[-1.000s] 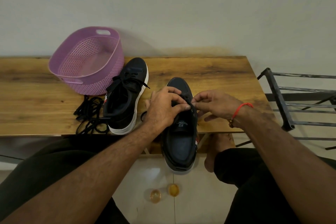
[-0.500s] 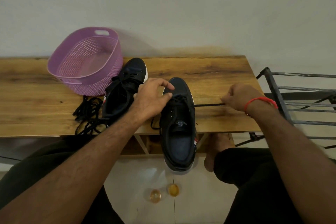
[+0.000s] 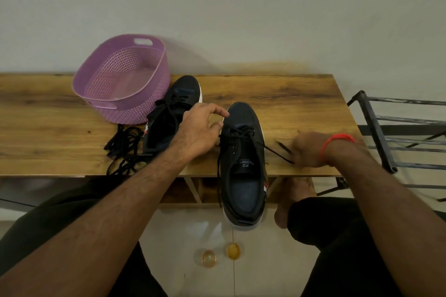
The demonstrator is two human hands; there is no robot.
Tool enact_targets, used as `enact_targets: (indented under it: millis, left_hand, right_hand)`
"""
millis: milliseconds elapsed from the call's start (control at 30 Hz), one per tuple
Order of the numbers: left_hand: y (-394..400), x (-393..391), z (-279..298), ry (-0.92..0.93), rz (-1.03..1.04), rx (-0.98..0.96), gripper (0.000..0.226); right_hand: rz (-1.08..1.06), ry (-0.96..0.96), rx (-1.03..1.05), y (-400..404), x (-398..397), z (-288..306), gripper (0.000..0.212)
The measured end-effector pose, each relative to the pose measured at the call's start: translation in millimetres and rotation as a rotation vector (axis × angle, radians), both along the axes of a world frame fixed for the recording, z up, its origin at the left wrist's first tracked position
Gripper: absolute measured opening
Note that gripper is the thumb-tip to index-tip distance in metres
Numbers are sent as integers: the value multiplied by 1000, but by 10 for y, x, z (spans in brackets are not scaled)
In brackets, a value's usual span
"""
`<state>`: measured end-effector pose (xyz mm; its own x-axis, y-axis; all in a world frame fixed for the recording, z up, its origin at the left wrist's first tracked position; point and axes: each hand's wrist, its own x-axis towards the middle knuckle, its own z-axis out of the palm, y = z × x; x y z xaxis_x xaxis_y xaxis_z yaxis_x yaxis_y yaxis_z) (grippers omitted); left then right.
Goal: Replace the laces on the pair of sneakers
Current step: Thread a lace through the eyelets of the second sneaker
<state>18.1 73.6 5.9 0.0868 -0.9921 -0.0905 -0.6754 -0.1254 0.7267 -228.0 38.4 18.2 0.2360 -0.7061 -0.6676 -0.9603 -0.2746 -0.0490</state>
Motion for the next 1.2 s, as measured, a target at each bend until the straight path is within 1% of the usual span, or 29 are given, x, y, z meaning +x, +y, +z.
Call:
enact_targets:
  millis: [33,67,100,133,200,267,300,367,400,433,467,500,533,567,600,633,700,733,767,800,867,1000,1033,1067,1100,1167,1200]
  left_hand:
    - [-3,1,0,-2,0,7,28]
    - [-5,2,2,-3,-4,14,27]
    - [-6,1,3,-6,-8,17,27]
    - [-7,1,7,-11,-10,15,26]
    - [-11,3,16,-26,-8,7,26]
    - [-13,4,17,-35,-10,5,26]
    - [-11,2,16,-38,-11,5,27]
    - [-9,-6,17,-50,-10,6,27]
    - [-10,-8,18,-53,-10,7,27]
    - [-10,-9,20,-54,-10,8,27]
    - [-9,-10,23,-55,-12,10,27]
    - [-7,-12,23,-57,-14,10,27]
    - [-4,-14,22,-57,-15,9,27]
    - [-4,-16,21,-57,-16,7,26]
    - [-5,-16,21,-57,-18,7,26]
    - [-5,-16,22,-58,-21,8,25]
    - [-7,-17,25,-59,-24,8,24]
    - [-8,-18,23,-60,-24,8,23]
    - [-9,-19,19,-63,-26,10,22]
    - [-7,-18,13,-69,-29,12,22]
    - [-1,-17,3,-82,-35,15,22]
    - [0,-19,-4,-97,-40,19,23]
    - [1,-21,-3,-97,-40,21,23]
    - [0,-26,-1,-96,-40,24,23]
    - [0,-28,1,-96,-40,26,23]
    - [5,-28,5,-100,-41,27,24]
    - [4,-24,10,-99,-41,25,23]
  right_hand:
    - [8,119,47,1,-48,19,24]
    - [-2,151,67,-2,-82,31,30]
    - [-30,109,60,-10,-99,39,30]
    - [-63,19,36,-20,-90,43,26]
    - [-99,-227,-30,-22,-12,33,22]
    - [-68,-459,-126,10,121,-4,20]
    - [-31,-560,-173,36,188,-27,15]
    - [41,-664,-231,71,274,-75,4]
    - [62,-655,-243,68,276,-91,4]
    - [54,-604,-228,51,239,-87,6]
    - [33,-500,-178,23,175,-82,6]
    - [24,-348,-104,3,103,-66,8]
    - [27,-187,-26,-9,37,-50,13]
    - [31,-73,26,-10,-20,-52,18]
    - [32,-38,41,-7,-51,-58,21]
    - [9,-93,18,-2,-56,-62,21]
    - [-74,-367,-83,28,18,-55,13]
    - [-68,-478,-131,35,86,-46,7]
    - [-33,-541,-164,40,155,-33,3]
    - [12,-566,-181,40,208,-47,4]
    - [71,-556,-201,39,256,-100,4]
    - [75,-560,-211,40,217,-131,4]
    - [68,-532,-194,36,201,-125,6]
    - [51,-464,-161,23,177,-127,8]
    - [29,-349,-107,5,141,-133,11]
    - [17,-50,25,-10,75,-127,21]
    - [23,55,63,-15,43,-126,26]
